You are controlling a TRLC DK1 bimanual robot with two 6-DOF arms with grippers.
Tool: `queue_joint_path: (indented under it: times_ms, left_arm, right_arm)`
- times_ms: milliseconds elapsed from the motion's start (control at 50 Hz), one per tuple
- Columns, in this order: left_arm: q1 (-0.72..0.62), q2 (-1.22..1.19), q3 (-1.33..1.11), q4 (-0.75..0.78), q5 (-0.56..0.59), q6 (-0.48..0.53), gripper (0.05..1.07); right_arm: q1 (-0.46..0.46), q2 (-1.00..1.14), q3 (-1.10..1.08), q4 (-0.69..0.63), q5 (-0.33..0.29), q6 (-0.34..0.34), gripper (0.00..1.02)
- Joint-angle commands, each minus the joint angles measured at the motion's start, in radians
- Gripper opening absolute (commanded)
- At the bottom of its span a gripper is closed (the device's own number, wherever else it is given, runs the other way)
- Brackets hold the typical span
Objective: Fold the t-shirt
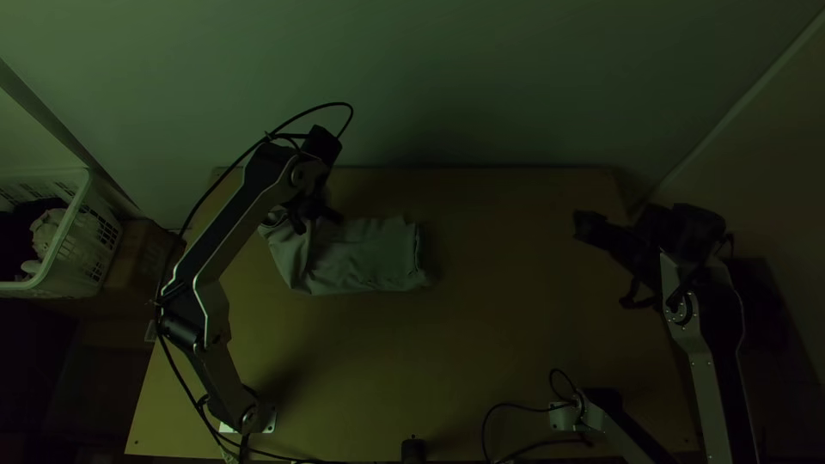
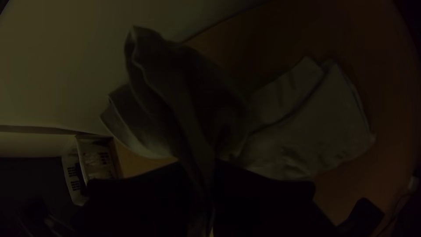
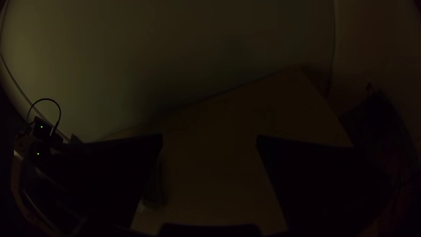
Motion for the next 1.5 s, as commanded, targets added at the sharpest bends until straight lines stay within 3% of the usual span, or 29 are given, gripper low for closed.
queue_joint_path:
  times_ms: [0,360,620,640,660,680,720,740,760,1020,1240,1480]
  left_arm:
    - [-0.051,0.086,0.087,-0.019,-0.042,-0.076,0.08]
    - [-0.222,0.304,0.219,-0.024,-0.064,-0.177,0.08]
    - [-0.353,0.428,0.29,0.019,-0.134,-0.185,0.1]
    - [-0.366,0.432,0.29,0.027,-0.134,-0.185,0.15]
    - [-0.378,0.436,0.29,0.036,-0.133,-0.185,0.27]
    - [-0.392,0.438,0.29,0.048,-0.131,-0.183,0.44]
    - [-0.41,0.441,0.29,0.071,-0.13,-0.18,0.95]
    - [-0.416,0.444,0.29,0.077,-0.128,-0.182,1.06]
    - [-0.424,0.447,0.29,0.08,-0.13,-0.18,1.02]
    - [-0.47,0.402,0.29,0.123,-0.133,-0.151,1.03]
    - [-0.429,0.316,0.285,0.122,-0.122,-0.148,1.03]
    - [-0.353,0.197,0.281,0.126,0.039,-0.173,1.03]
  right_arm:
    - [-0.007,-0.04,-0.033,0.01,0.004,0.031,0.98]
    - [-0.008,-0.163,-0.119,0.0,0.007,0.055,0.98]
    - [-0.001,-0.246,-0.199,-0.013,0.009,0.06,0.98]
    - [0.002,-0.252,-0.205,-0.014,0.009,0.058,0.98]
    - [0.005,-0.258,-0.211,-0.016,0.009,0.057,0.98]
    - [0.007,-0.262,-0.217,-0.017,0.009,0.054,0.98]
    - [0.007,-0.273,-0.228,-0.019,0.009,0.051,0.98]
    - [0.007,-0.279,-0.234,-0.019,0.009,0.046,0.98]
    - [0.008,-0.285,-0.239,-0.019,0.009,0.044,0.98]
    - [0.007,-0.318,-0.274,-0.025,0.011,0.02,0.98]
    - [0.007,-0.293,-0.268,0.055,0.011,-0.012,0.98]
    - [0.008,-0.252,-0.268,0.207,0.014,-0.041,0.98]
